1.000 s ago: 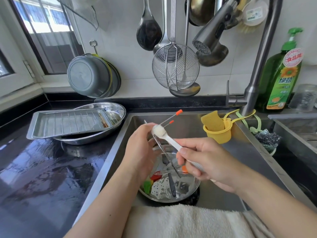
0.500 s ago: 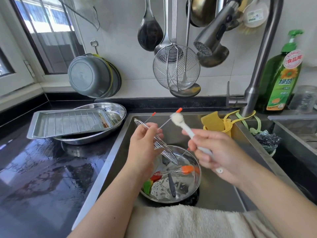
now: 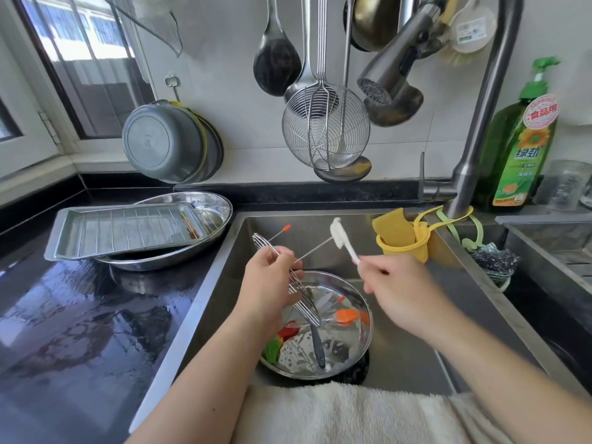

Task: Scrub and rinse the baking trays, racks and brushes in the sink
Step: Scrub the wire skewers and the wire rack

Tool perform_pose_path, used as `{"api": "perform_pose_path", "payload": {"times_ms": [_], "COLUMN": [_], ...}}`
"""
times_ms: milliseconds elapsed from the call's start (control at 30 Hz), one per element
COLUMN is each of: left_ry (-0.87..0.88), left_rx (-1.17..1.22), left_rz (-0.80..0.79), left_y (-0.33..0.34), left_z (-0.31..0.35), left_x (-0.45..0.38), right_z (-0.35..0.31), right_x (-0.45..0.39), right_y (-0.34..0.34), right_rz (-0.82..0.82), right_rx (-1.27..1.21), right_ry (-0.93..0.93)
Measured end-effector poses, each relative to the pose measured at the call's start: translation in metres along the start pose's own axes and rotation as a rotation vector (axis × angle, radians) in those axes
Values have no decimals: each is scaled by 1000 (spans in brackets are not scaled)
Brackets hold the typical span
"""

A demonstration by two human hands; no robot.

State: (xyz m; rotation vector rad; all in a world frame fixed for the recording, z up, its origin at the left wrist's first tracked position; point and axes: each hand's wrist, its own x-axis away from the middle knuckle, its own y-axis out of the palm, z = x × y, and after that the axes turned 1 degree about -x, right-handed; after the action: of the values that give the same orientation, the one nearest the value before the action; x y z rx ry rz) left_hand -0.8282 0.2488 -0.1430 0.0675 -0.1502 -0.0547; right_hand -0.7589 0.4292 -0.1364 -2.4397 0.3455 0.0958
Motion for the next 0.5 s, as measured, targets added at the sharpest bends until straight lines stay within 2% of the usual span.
{"api": "perform_pose_path", "payload": {"times_ms": [100, 200, 267, 333, 367, 500], "left_ry": [-37, -60, -74, -87, -92, -92], "left_rx": [18, -2, -41, -66, -78, -112], "left_rz": [20, 33, 33, 25, 20, 33], "left_y": [-2, -3, -1, -1, -1, -3], "left_z": [-1, -2, -4, -4, -4, -3], "left_x": [-1, -2, -3, -2, -1, -1], "right_z": [-3, 1, -3, -7, -5, 18], "right_x": [4, -1, 1, 7, 7, -13], "right_y": [10, 6, 6, 10, 10, -19], "right_rz": [70, 152, 92, -59, -94, 28], "right_rx": [182, 252, 271, 336, 389, 472], "right_ry": [-187, -202, -246, -271, -257, 12]}}
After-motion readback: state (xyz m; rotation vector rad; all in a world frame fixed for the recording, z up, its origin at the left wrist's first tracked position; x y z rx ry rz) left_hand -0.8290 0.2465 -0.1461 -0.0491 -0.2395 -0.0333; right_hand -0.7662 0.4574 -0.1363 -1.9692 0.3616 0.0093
